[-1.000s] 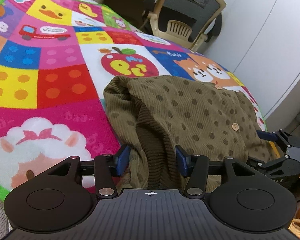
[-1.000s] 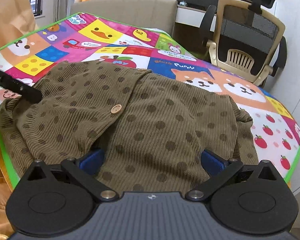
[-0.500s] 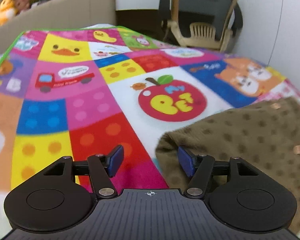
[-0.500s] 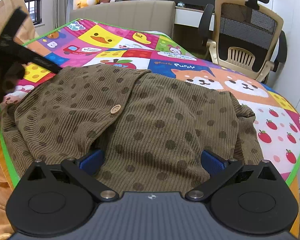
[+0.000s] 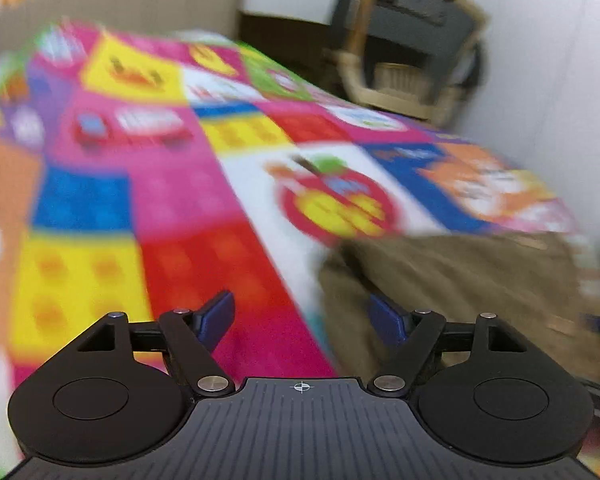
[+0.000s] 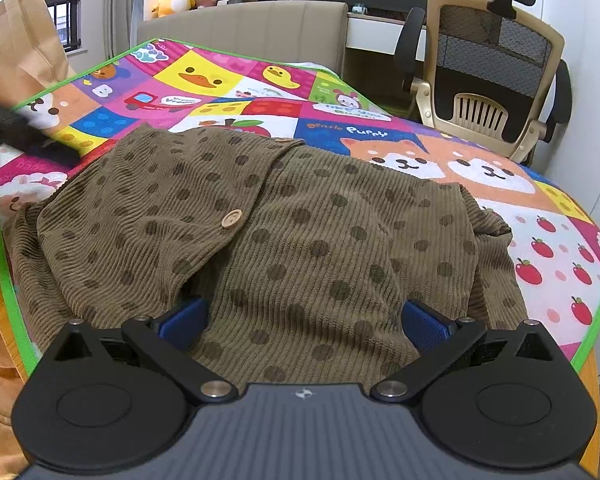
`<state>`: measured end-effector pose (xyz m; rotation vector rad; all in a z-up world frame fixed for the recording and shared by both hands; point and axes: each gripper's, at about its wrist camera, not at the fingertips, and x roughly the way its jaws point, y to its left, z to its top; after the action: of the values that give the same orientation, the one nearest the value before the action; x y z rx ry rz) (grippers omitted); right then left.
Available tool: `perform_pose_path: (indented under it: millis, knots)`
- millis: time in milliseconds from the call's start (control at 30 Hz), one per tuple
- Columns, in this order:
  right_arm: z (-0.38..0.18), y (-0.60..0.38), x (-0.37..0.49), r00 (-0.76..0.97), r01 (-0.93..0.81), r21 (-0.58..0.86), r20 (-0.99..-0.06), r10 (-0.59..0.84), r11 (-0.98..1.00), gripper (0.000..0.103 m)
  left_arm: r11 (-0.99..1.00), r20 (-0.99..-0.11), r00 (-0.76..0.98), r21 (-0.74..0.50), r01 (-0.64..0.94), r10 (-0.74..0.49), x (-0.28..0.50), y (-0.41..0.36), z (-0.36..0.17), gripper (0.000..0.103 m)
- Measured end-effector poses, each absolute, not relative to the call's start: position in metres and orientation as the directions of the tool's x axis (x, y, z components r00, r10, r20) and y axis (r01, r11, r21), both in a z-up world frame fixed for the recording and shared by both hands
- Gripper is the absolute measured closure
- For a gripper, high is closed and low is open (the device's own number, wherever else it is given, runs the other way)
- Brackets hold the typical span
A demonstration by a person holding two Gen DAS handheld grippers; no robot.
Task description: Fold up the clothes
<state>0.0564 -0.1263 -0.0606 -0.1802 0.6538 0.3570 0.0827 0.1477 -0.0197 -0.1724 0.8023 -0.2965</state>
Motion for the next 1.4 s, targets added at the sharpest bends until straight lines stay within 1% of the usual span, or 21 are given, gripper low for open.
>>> perform_pose_path:
  millis: [33, 67, 100, 167, 233, 333, 400, 467, 567, 667, 700, 733, 767, 833, 900, 1000, 1100, 1200, 1300, 1333, 1400]
  knots:
    - [-0.061, -0.126, 0.056, 0.736, -0.379, -0.053, -0.622, 0.267, 0.924, 0.0, 0.925, -0.674, 0.635, -0.308, 0.222, -0.377, 0.068, 0.15, -0.021, 0.024]
    - [-0.06, -0.126, 0.056, 0.736, -0.379, -0.053, -0.623, 0.266, 0.924, 0.0, 0.917, -0.67, 0.627, -0.314, 0.246, -0.397, 0.053, 0.149, -0.021, 0.024]
    - [-0.06, -0.126, 0.057, 0.736, -0.38, -0.054, -0.623, 0.266, 0.924, 0.0, 0.918, -0.669, 0.629, -0.292, 0.267, -0.396, 0.038, 0.146, -0.021, 0.028]
    - [-0.06, -0.126, 0.058, 0.735, -0.381, -0.054, -0.624, 0.266, 0.923, 0.0, 0.912, -0.664, 0.627, -0.265, 0.311, -0.407, 0.011, 0.14, -0.02, 0.036]
    - [-0.06, -0.125, 0.058, 0.734, -0.382, -0.057, -0.625, 0.265, 0.923, 0.0, 0.895, -0.662, 0.606, -0.269, 0.357, -0.441, -0.007, 0.134, -0.021, 0.048]
    - [-0.06, -0.124, 0.057, 0.736, -0.381, -0.064, -0.624, 0.261, 0.922, 0.0, 0.879, -0.678, 0.579, -0.233, 0.416, -0.453, -0.028, 0.121, -0.025, 0.049]
    - [-0.06, -0.124, 0.057, 0.736, -0.381, -0.062, -0.624, 0.262, 0.923, 0.0, 0.883, -0.679, 0.588, -0.208, 0.42, -0.439, -0.037, 0.12, -0.025, 0.048]
    - [-0.06, -0.125, 0.058, 0.735, -0.381, -0.056, -0.624, 0.266, 0.923, 0.0, 0.905, -0.677, 0.624, -0.155, 0.396, -0.39, -0.041, 0.122, -0.025, 0.048]
    - [-0.06, -0.125, 0.059, 0.734, -0.381, -0.052, -0.625, 0.268, 0.923, 0.0, 0.937, -0.672, 0.688, -0.027, 0.347, -0.274, -0.042, 0.121, -0.029, 0.049]
    - [-0.061, -0.125, 0.058, 0.735, -0.38, -0.052, -0.623, 0.268, 0.923, 0.0, 0.934, -0.646, 0.727, 0.059, 0.353, -0.233, -0.04, 0.111, -0.032, 0.049]
    - [-0.061, -0.125, 0.058, 0.736, -0.38, -0.052, -0.622, 0.268, 0.923, 0.0, 0.93, -0.631, 0.745, 0.097, 0.354, -0.218, -0.04, 0.107, -0.033, 0.058]
    - [-0.061, -0.126, 0.058, 0.735, -0.381, -0.05, -0.622, 0.269, 0.923, 0.0, 0.928, -0.616, 0.76, 0.123, 0.352, -0.207, -0.039, 0.104, -0.031, 0.077]
    - [-0.061, -0.126, 0.058, 0.735, -0.381, -0.048, -0.622, 0.271, 0.923, 0.0, 0.927, -0.603, 0.773, 0.14, 0.348, -0.199, -0.039, 0.102, -0.029, 0.086]
    - [-0.061, -0.127, 0.058, 0.734, -0.381, -0.043, -0.621, 0.274, 0.923, 0.0, 0.929, -0.581, 0.786, 0.13, 0.346, -0.211, -0.04, 0.105, -0.018, 0.1]
    - [-0.061, -0.128, 0.058, 0.733, -0.382, -0.04, -0.621, 0.277, 0.923, 0.0, 0.927, -0.567, 0.783, 0.085, 0.365, -0.256, -0.048, 0.107, -0.005, 0.101]
    - [-0.061, -0.127, 0.058, 0.735, -0.382, -0.04, -0.619, 0.277, 0.923, 0.0, 0.915, -0.587, 0.733, -0.037, 0.401, -0.345, -0.061, 0.112, 0.007, 0.101]
    - [-0.051, -0.124, 0.057, 0.735, -0.399, -0.057, -0.616, 0.282, 0.915, 0.0, 0.92, -0.633, 0.704, -0.038, 0.39, -0.324, -0.07, 0.114, -0.001, 0.1]
    - [-0.019, -0.112, 0.057, 0.746, -0.463, -0.078, -0.573, 0.34, 0.883, 0.0, 0.939, -0.641, 0.721, 0.003, 0.344, -0.262, -0.068, 0.12, -0.01, 0.092]
    - [0.015, -0.09, 0.069, 0.731, -0.536, -0.088, -0.546, 0.41, 0.839, 0.0, 0.941, -0.637, 0.728, 0.015, 0.337, -0.251, -0.061, 0.123, -0.015, 0.079]
    - [0.023, -0.078, 0.077, 0.724, -0.561, -0.106, -0.545, 0.424, 0.821, 0.0, 0.94, -0.636, 0.729, 0.017, 0.341, -0.253, -0.06, 0.123, -0.017, 0.073]
    - [0.027, -0.045, 0.095, 0.729, -0.592, -0.193, -0.544, 0.416, 0.783, 0.0, 0.937, -0.634, 0.73, 0.023, 0.348, -0.256, -0.059, 0.122, -0.02, 0.069]
